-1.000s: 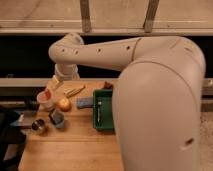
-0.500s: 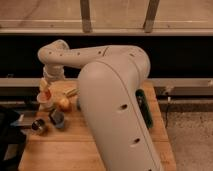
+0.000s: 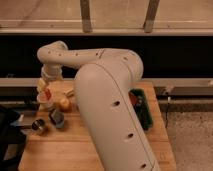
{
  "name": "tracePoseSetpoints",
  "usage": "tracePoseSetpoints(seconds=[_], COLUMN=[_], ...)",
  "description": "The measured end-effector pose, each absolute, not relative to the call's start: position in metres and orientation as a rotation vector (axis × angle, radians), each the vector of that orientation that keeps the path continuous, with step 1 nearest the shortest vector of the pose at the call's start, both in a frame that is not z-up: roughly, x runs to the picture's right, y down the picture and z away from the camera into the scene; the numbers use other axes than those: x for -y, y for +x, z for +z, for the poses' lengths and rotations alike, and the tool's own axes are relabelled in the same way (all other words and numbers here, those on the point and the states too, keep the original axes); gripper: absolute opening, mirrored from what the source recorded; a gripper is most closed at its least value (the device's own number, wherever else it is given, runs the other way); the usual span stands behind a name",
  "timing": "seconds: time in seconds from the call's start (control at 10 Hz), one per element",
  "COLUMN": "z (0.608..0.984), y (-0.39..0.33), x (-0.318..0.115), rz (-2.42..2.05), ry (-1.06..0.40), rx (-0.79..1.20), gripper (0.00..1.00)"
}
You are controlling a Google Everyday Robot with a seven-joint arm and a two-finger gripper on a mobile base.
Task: Place pepper in paper cup
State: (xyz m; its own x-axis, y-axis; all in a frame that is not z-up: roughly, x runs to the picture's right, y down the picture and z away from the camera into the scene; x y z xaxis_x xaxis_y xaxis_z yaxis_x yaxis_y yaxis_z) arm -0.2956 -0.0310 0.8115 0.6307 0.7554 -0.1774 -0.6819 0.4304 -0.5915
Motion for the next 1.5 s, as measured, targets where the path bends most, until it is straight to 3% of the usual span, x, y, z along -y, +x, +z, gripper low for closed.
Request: tracePoseSetpoints(seconds=[0.7, 0.9, 1.5], z=[0.848, 0.851, 0.849], y=[-0.340, -0.344, -0.346], x=[0.006, 0.001, -0.003], rz=[0.864, 0.856, 0.838], ry=[-0.807, -0.825, -0.816], rx=[0.179, 0.178, 0.158], gripper=[0.80, 0.75, 0.15])
